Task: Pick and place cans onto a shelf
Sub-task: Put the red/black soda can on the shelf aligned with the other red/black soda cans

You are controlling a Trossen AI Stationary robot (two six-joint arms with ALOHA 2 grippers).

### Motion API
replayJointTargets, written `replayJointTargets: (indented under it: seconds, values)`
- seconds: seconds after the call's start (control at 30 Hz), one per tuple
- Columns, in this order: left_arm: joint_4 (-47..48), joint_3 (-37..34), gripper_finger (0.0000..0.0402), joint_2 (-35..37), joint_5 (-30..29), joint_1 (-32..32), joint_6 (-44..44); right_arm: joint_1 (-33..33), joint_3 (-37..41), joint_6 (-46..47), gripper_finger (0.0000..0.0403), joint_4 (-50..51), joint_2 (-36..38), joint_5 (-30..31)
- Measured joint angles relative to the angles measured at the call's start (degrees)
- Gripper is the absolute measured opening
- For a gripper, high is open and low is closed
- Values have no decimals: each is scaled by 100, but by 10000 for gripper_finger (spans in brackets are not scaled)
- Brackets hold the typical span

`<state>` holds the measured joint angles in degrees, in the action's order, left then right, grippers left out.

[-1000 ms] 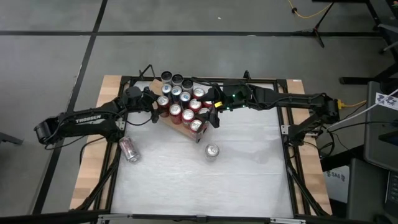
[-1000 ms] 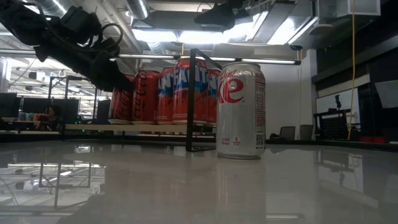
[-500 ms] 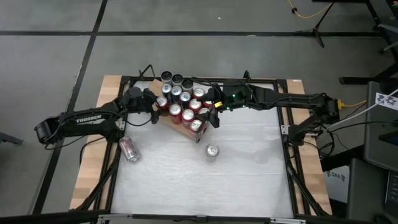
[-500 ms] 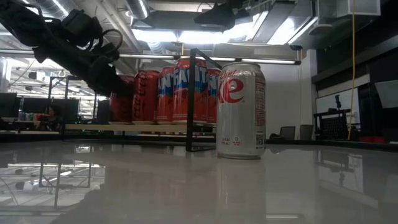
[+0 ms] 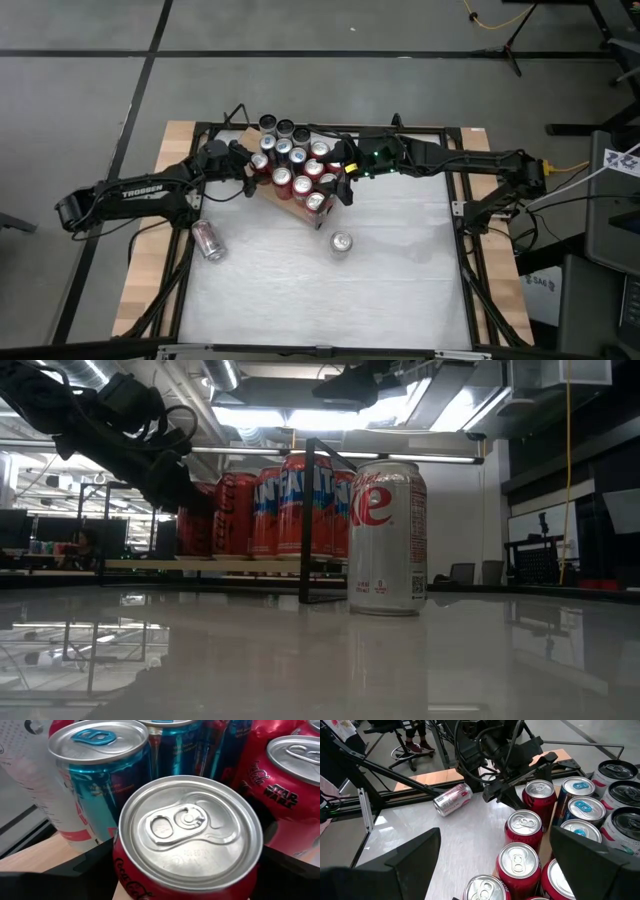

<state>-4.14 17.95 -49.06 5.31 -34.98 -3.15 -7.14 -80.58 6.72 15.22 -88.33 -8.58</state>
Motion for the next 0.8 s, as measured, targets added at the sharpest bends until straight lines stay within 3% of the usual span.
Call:
replayJointTargets:
  seconds: [0.33,0.57,0.8]
  values:
    - [-17,1,338,4,17,2,11,-2,0,0,363,0,0,0]
    - [5,11,338,150,17,2,731,-1,0,0,363,2,0,0]
    - [45,11,338,543,95,2,822,0,0,0,363,4,0,-2]
